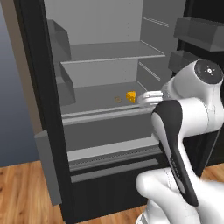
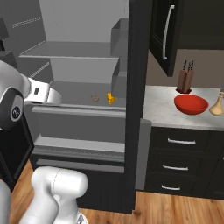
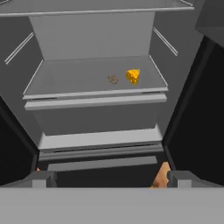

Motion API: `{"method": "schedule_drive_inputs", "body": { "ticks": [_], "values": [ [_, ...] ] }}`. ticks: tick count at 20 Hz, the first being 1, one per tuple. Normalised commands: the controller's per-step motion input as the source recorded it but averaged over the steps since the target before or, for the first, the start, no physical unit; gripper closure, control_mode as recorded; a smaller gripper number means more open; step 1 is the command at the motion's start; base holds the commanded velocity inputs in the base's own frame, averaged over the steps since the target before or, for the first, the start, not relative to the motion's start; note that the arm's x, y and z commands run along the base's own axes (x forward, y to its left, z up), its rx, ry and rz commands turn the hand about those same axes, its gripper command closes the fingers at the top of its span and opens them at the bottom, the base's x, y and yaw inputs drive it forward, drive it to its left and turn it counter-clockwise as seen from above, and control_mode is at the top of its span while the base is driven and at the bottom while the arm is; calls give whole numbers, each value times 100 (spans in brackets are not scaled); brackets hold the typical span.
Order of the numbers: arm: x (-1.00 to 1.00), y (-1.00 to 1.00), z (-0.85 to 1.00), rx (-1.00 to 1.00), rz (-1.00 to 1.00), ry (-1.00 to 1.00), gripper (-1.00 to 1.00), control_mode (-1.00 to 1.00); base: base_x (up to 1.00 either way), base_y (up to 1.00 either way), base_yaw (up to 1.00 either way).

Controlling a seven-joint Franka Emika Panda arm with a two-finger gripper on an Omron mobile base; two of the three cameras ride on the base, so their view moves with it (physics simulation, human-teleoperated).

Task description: Retrieve the bottle and the shaker from the cabinet and place them next to the mixing bowl on the counter. Then add garlic from the fridge to the mixing bowl.

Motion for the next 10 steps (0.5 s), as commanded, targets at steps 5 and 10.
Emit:
{"method": "schedule_drive_inputs", "body": {
  "ticks": [5,10],
  "values": [
    [92,0,2,0,0,8,-100,-100,0,0,0],
    [46,0,-7,0,-1,1,-100,-100,0,0,0]
  ]
}}
